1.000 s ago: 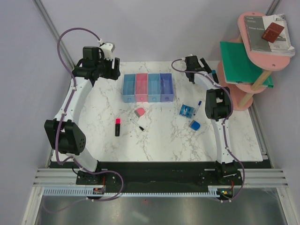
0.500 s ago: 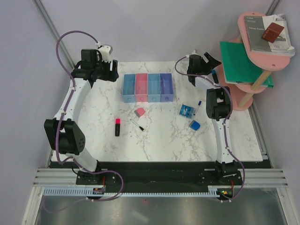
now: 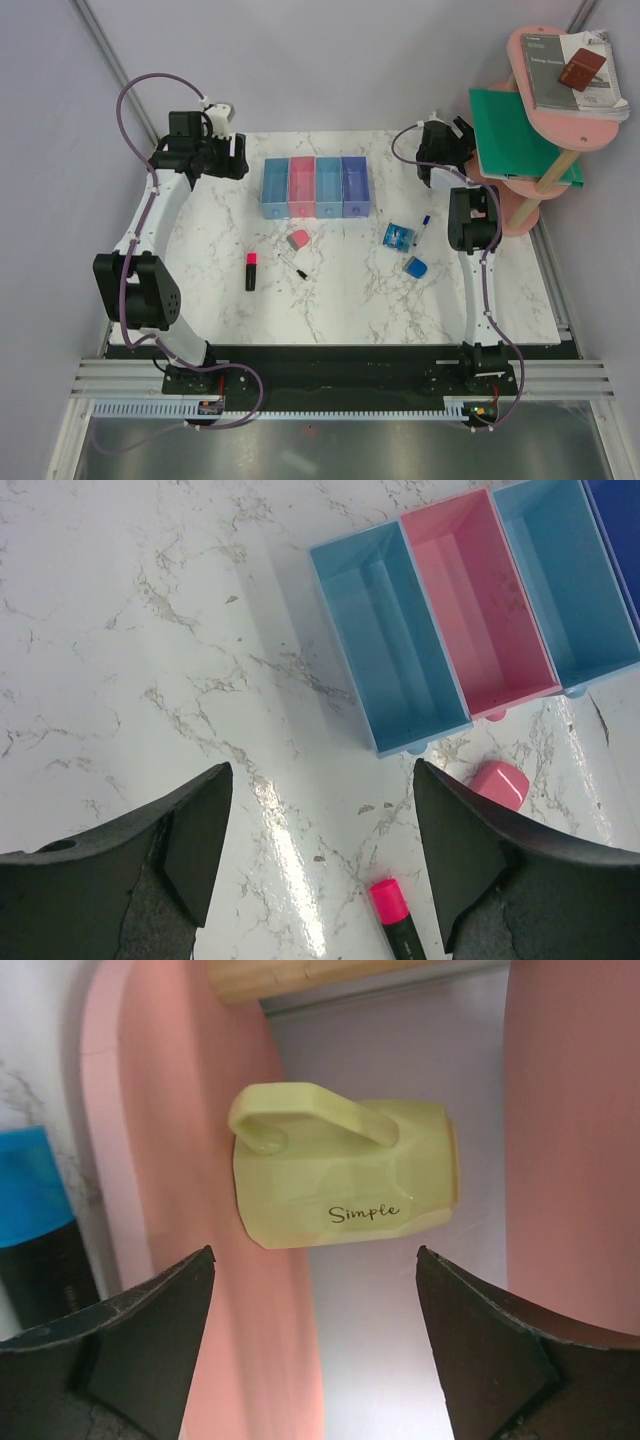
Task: Sort the stationery into containers
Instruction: Move the pen to the center of the board.
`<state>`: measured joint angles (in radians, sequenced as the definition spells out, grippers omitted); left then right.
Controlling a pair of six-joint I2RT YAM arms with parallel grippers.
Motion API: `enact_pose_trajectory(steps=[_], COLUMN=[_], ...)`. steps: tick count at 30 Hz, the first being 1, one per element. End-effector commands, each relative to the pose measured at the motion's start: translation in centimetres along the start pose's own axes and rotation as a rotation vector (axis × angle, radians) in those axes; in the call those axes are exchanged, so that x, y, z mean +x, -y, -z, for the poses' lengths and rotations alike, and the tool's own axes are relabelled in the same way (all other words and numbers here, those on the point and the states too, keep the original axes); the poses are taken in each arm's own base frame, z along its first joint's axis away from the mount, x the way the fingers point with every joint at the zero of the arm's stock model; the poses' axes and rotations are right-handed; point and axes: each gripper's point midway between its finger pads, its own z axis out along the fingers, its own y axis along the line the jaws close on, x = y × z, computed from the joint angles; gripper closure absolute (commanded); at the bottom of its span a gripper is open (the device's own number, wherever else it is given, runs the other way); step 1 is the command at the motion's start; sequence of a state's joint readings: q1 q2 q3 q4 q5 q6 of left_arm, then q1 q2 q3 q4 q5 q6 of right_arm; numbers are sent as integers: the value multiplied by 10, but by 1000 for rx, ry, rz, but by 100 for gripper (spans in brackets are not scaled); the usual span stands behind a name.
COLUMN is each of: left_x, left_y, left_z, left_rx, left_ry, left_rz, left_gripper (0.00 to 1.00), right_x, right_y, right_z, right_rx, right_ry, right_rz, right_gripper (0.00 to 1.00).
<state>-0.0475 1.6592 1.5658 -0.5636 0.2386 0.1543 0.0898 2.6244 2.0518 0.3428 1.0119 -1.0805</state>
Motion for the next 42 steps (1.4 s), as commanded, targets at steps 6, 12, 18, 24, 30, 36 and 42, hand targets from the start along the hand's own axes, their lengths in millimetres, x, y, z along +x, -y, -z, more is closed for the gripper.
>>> enact_pose_trajectory(steps=[6,12,18,24,30,36,42], left_x=[-26,-23,-23,-19,-20,-21,-23], left_y=[3,2,1,-1,-3,-4,-5], left_z=[17,14,14,13,12,12,12], left_rx=[10,11,10,9,4,1,-4], left_ry=[99,93,94,87,86,86,91], left_rz=[-19,-14,-13,-14,-14,-16,-18], left_gripper=[21,20,20,20,21,21,21], right_x=[-5,-3,-3,-3,-4,-4,-8], right_y=[8,1,-9,-27,-50,-71,-90], right_z=[0,1,-1,-3,-1,1,8], right_rx=[35,23,-5,-71,-162,-261,-379], right_ry=[5,4,8,12,24,29,45], right_rz=[-49,-41,-33,-38,-43,-46,-75], right_gripper=[36,64,80,97,99,100,100])
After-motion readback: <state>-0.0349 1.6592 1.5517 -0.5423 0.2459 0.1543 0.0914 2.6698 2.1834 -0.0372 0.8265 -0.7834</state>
